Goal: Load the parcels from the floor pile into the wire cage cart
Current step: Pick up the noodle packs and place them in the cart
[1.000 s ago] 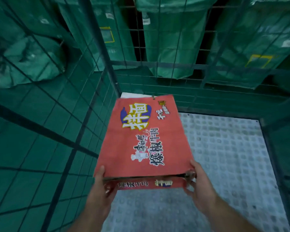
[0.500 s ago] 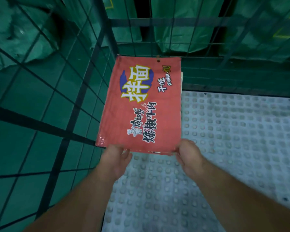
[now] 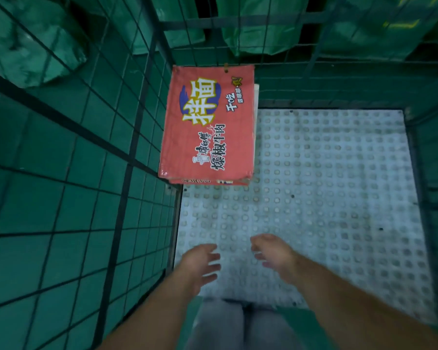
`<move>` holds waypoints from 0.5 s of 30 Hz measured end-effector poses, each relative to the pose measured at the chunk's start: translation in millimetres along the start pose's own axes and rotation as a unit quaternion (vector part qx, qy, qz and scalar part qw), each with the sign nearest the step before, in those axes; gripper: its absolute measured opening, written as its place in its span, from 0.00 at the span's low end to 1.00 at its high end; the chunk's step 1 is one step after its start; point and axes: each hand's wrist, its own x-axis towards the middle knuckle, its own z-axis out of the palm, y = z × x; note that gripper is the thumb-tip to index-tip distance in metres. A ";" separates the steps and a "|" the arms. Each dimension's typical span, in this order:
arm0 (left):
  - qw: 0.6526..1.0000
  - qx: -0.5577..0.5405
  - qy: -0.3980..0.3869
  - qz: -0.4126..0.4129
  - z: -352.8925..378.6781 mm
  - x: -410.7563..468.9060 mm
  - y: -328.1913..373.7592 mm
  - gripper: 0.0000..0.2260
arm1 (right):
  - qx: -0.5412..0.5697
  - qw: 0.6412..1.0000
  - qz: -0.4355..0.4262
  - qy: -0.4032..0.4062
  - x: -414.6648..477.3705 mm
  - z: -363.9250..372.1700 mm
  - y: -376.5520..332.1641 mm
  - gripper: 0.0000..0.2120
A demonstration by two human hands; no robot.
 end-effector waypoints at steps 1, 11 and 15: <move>1.000 0.004 -0.013 -0.009 5.6 -23.2 -15.2 0.14 | 0.015 1.000 0.019 -0.005 -22.1 0.7 17.8 0.06; 0.957 0.253 -0.033 0.139 43.4 -141.5 -26.3 0.11 | 0.148 0.985 -0.021 0.086 -176.2 -26.1 93.9 0.06; 0.897 0.394 -0.075 0.188 81.9 -153.7 -21.7 0.13 | 0.258 0.954 -0.040 0.146 -211.1 -30.9 122.5 0.12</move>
